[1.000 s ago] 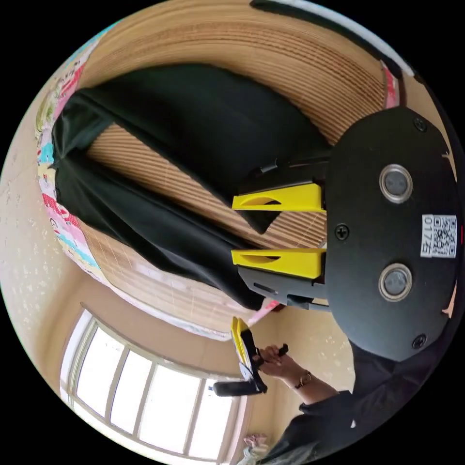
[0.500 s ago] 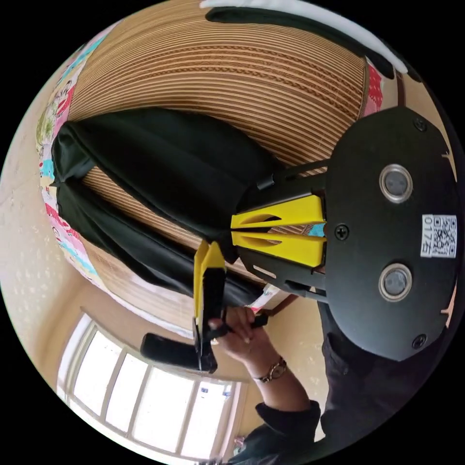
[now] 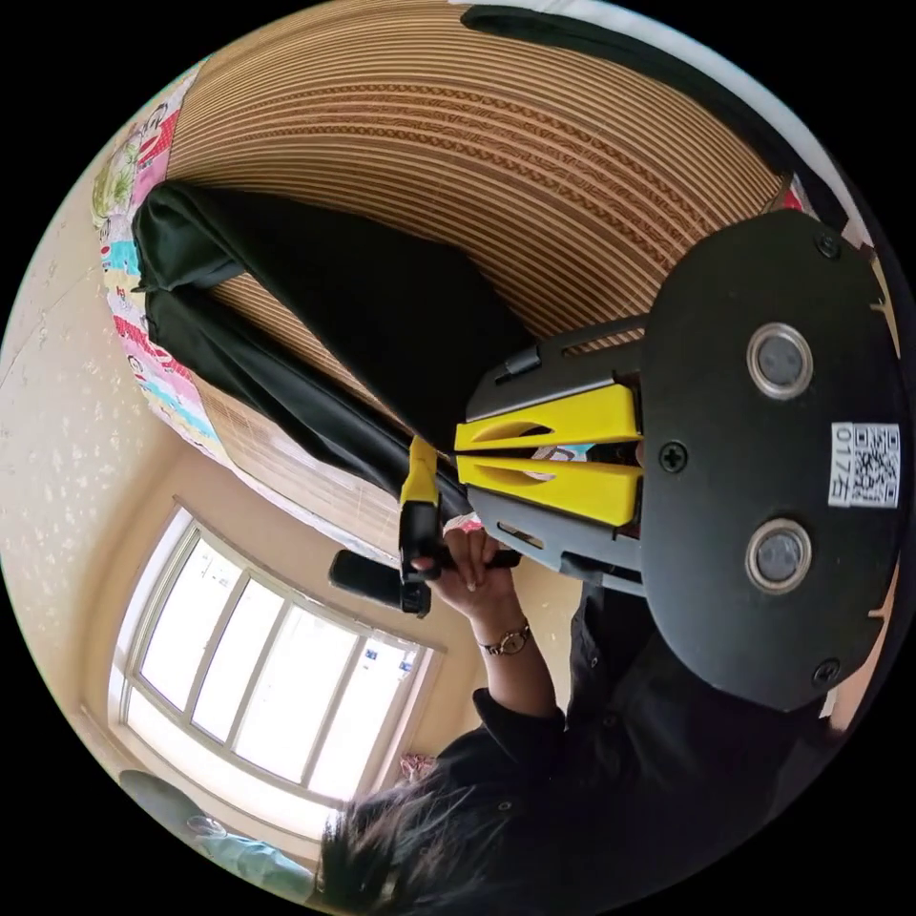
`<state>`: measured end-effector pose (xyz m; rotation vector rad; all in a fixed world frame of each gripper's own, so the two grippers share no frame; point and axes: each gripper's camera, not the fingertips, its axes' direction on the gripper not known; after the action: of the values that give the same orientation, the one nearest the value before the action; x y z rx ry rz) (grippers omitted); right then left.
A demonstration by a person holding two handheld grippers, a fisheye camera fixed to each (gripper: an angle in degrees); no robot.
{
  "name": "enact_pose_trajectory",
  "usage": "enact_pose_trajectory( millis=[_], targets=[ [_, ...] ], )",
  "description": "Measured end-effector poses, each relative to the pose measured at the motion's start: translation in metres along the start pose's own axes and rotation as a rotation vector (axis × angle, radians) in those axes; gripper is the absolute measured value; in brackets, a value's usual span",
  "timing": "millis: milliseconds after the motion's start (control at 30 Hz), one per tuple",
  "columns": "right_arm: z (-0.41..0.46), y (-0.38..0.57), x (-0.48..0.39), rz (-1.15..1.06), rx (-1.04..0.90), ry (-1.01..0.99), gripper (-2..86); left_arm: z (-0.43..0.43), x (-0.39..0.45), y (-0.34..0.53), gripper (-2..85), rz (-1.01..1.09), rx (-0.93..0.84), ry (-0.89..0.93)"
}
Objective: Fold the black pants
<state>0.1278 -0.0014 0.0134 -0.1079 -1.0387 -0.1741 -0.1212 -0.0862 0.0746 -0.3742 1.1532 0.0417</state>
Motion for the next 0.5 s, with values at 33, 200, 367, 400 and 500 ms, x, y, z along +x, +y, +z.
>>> enact_pose_trajectory(
  millis=[33, 200, 367, 400, 500],
  targets=[
    [-0.003, 0.005, 0.001, -0.003, -0.002, 0.000, 1.5, 0.005, -0.004, -0.002, 16.9, 0.000, -0.016, 0.051],
    [-0.031, 0.020, 0.001, -0.077, -0.081, -0.014, 2.7, 0.000, 0.007, 0.010, 3.0, 0.061, 0.044, 0.254],
    [-0.119, -0.005, 0.049, 0.107, 0.171, -0.002, 12.1, -0.026, 0.067, 0.036, 1.8, 0.115, 0.191, 0.116],
    [-0.137, -0.024, 0.069, 0.134, 0.235, 0.035, 13.2, -0.027, 0.075, 0.038, 1.8, 0.126, 0.200, 0.106],
    [-0.153, -0.098, 0.130, 0.206, 0.276, -0.011, 14.6, -0.024, 0.108, 0.040, 1.7, 0.161, 0.172, 0.093]
  ],
)
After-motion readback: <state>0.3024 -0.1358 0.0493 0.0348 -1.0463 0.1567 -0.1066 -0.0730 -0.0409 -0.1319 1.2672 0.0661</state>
